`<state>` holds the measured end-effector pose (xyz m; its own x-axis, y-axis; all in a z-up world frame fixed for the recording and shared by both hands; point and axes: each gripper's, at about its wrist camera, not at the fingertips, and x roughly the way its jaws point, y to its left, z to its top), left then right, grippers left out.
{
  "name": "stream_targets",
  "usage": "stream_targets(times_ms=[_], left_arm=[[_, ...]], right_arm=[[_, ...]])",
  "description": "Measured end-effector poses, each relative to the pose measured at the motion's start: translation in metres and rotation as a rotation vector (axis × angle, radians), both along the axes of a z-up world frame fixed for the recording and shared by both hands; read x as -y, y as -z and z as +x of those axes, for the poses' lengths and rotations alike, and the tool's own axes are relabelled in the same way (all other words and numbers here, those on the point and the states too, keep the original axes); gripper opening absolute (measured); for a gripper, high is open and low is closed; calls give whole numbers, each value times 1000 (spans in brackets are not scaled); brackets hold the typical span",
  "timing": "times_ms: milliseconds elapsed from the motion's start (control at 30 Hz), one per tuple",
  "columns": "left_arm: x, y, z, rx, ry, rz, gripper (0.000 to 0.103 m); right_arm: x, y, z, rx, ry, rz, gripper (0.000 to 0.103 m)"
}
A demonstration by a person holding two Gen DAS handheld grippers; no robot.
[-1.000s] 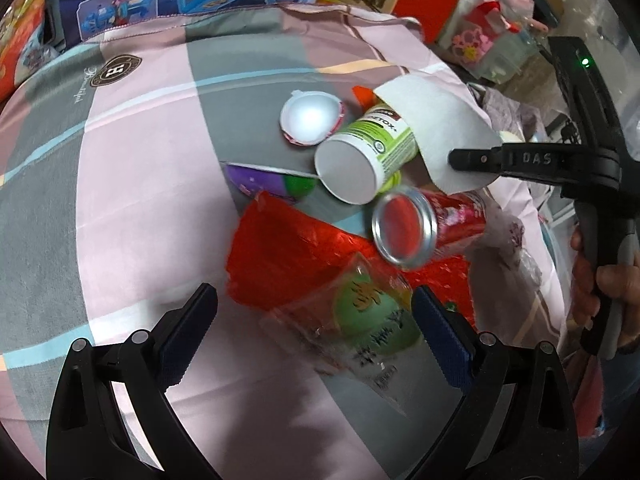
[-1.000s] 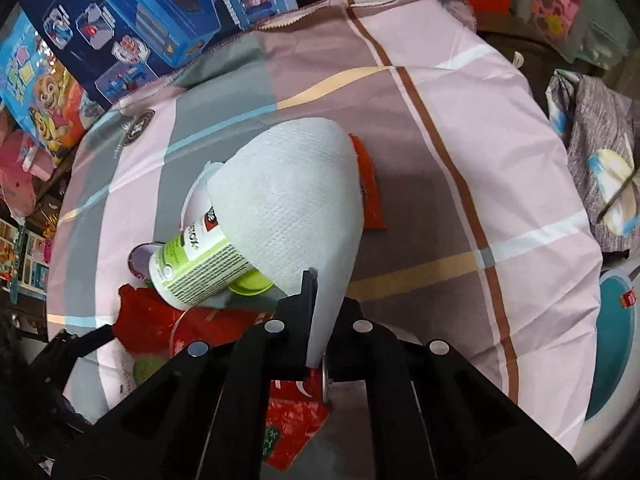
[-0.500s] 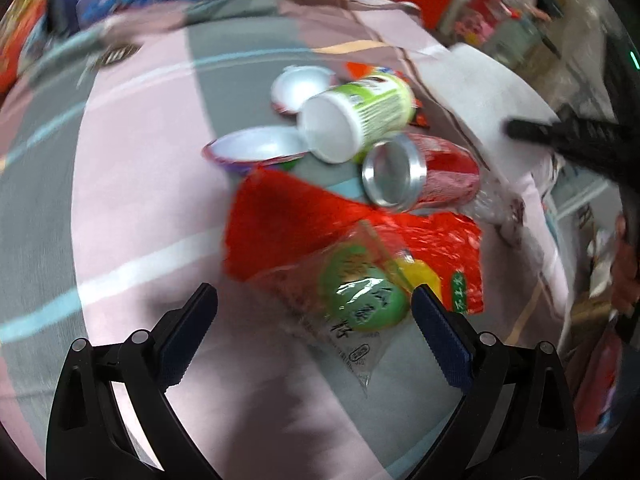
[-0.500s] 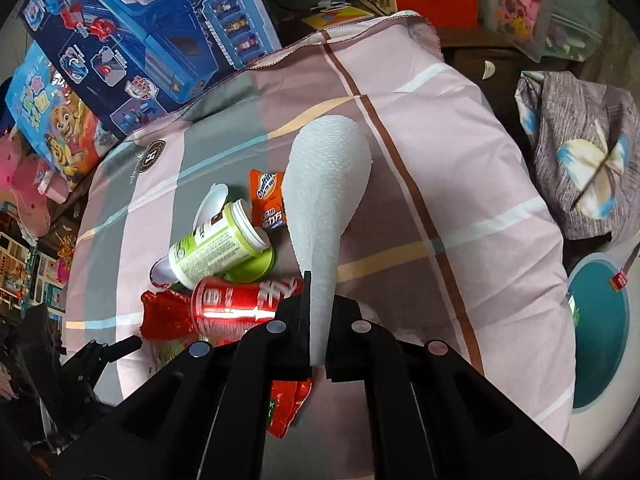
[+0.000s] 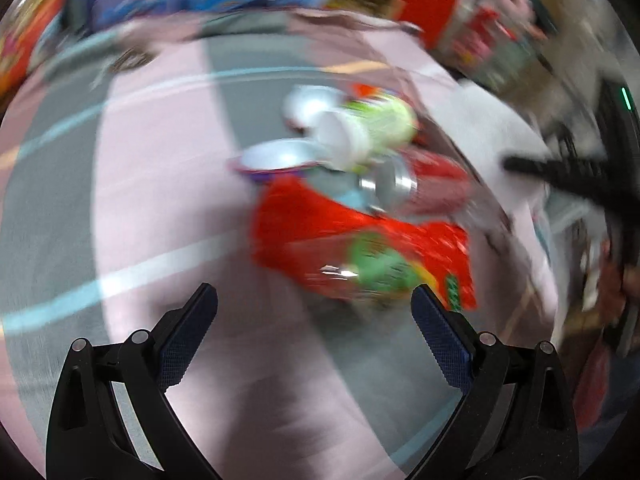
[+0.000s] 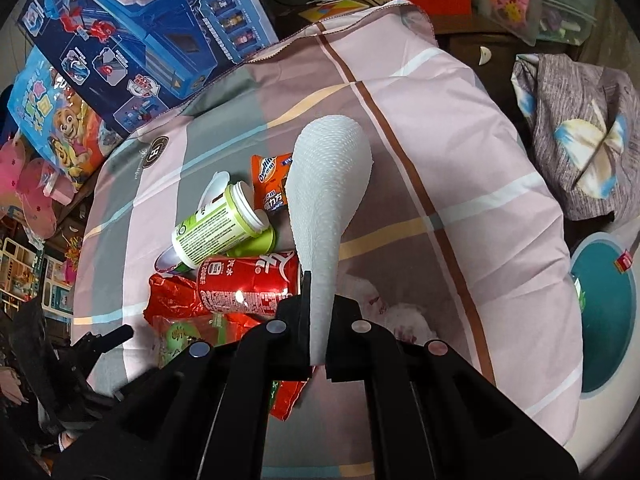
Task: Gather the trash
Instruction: 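Hold the white tissue in the right tool while the left tool grasps the green mooncake packet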
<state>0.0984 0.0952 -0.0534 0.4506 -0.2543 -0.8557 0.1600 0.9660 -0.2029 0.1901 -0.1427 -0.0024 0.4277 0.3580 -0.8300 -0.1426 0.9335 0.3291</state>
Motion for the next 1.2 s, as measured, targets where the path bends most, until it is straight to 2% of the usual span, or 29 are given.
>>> stream_targets(times_ms=[133,233,267,300,367,433,533,900,1100,1133,1200], left_arm=[[38,7,3,30,150,120,97],[58,21,10,16,227,205,97],[61,26,12,12,246,222,94],[65,30,14,7,259,240,88],[68,37,15,-34,275,233,46],[66,35,13,-26,261,223,24],[64,31,12,-32,232,188,13],[78,-3,-8,-11,193,78,10],[90,-13,-22,-6,220,100,11],[91,-11,-20,-9,223,110,15],[93,-9,-19,-5,219,153,45]], right_arm=[[7,-3,-7,0,10,14,4],[15,-3,-13,-1,26,22,4],[18,-2,-14,-1,31,26,4],[22,-1,-16,-3,38,32,4],[27,0,-18,-6,44,39,4],[33,3,-21,-10,50,51,4],[36,7,-21,-19,51,73,4],[57,0,-34,13,59,131,4],[74,-1,-44,19,74,155,4],[76,0,-45,18,78,155,4],[79,1,-47,14,86,155,4]])
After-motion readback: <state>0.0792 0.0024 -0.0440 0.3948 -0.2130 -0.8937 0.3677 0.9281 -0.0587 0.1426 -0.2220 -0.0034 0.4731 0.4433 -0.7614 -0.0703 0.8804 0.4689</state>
